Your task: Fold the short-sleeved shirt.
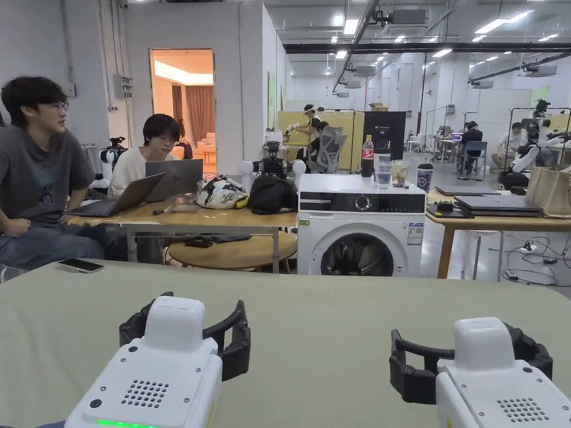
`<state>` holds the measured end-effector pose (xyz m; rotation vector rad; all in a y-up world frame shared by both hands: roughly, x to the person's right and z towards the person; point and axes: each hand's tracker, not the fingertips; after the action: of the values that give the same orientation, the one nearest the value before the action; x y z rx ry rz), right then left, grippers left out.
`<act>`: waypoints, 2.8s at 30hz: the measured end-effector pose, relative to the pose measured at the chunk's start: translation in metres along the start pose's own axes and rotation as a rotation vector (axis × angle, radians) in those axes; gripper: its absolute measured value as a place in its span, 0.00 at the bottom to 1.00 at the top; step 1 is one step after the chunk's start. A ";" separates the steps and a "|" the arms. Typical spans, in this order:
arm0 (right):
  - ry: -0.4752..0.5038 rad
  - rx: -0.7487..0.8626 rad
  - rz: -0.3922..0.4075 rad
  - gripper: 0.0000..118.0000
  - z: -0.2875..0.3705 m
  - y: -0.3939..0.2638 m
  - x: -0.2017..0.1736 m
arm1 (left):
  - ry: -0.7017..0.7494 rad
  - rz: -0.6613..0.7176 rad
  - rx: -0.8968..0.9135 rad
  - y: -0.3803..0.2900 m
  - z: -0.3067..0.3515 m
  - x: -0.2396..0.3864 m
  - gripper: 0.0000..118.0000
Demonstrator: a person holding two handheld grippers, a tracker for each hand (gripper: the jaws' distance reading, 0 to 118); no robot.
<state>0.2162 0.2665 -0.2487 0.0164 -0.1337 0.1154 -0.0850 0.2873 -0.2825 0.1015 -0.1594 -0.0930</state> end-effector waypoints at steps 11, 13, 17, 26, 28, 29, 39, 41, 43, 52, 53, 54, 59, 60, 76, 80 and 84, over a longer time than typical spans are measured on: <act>-0.002 -0.007 -0.033 1.00 -0.014 0.002 0.015 | 0.003 0.034 -0.037 -0.007 -0.021 -0.003 0.70; -0.005 -0.011 -0.032 1.00 -0.013 0.002 0.015 | 0.006 0.041 -0.037 -0.007 -0.021 -0.004 0.70; -0.006 -0.013 -0.060 1.00 -0.011 0.004 0.017 | 0.003 0.057 -0.037 -0.007 -0.019 -0.005 0.70; -0.026 -0.017 -0.042 0.23 -0.010 0.007 0.016 | -0.009 0.011 -0.026 -0.005 -0.014 -0.001 0.10; -0.036 -0.026 -0.048 0.00 -0.012 0.004 0.014 | -0.051 0.011 -0.020 -0.005 -0.014 -0.003 0.00; -0.036 -0.029 -0.049 0.00 -0.012 0.003 0.014 | -0.079 0.019 -0.024 -0.004 -0.014 -0.006 0.00; 0.006 -0.017 -0.005 0.00 -0.008 0.002 0.007 | -0.073 0.015 -0.010 0.004 -0.014 -0.004 0.00; 0.008 -0.015 -0.002 0.00 -0.007 0.005 0.006 | -0.067 0.015 -0.011 0.004 -0.014 -0.005 0.00; 0.013 -0.015 -0.007 0.00 -0.008 0.005 0.006 | -0.059 0.032 -0.017 0.005 -0.014 -0.008 0.00; 0.025 -0.023 -0.036 0.00 -0.011 0.004 0.006 | -0.032 0.060 -0.026 0.004 -0.008 -0.018 0.00; 0.024 -0.023 -0.038 0.00 -0.010 0.004 0.005 | -0.029 0.066 -0.025 0.004 -0.008 -0.018 0.00; 0.024 -0.025 -0.041 0.00 -0.010 0.004 0.004 | -0.026 0.068 -0.024 0.005 -0.007 -0.018 0.00; 0.035 -0.029 -0.045 0.00 -0.010 0.006 -0.001 | -0.022 0.056 -0.023 0.006 -0.006 -0.020 0.00; 0.038 -0.027 -0.043 0.00 -0.011 0.006 -0.002 | -0.016 0.047 -0.022 0.006 -0.005 -0.020 0.00; 0.309 -0.003 -0.054 0.00 -0.033 0.009 -0.120 | 0.222 0.019 -0.061 0.000 0.056 -0.096 0.00; 0.371 -0.013 -0.053 0.00 -0.038 0.008 -0.153 | 0.296 0.008 -0.081 -0.002 0.078 -0.124 0.00; 0.413 -0.023 -0.082 0.00 -0.044 0.006 -0.172 | 0.325 -0.016 -0.090 -0.008 0.080 -0.160 0.00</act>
<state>0.0523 0.2544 -0.3147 -0.0250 0.2777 0.0331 -0.2562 0.2878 -0.2298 0.0275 0.1703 -0.0979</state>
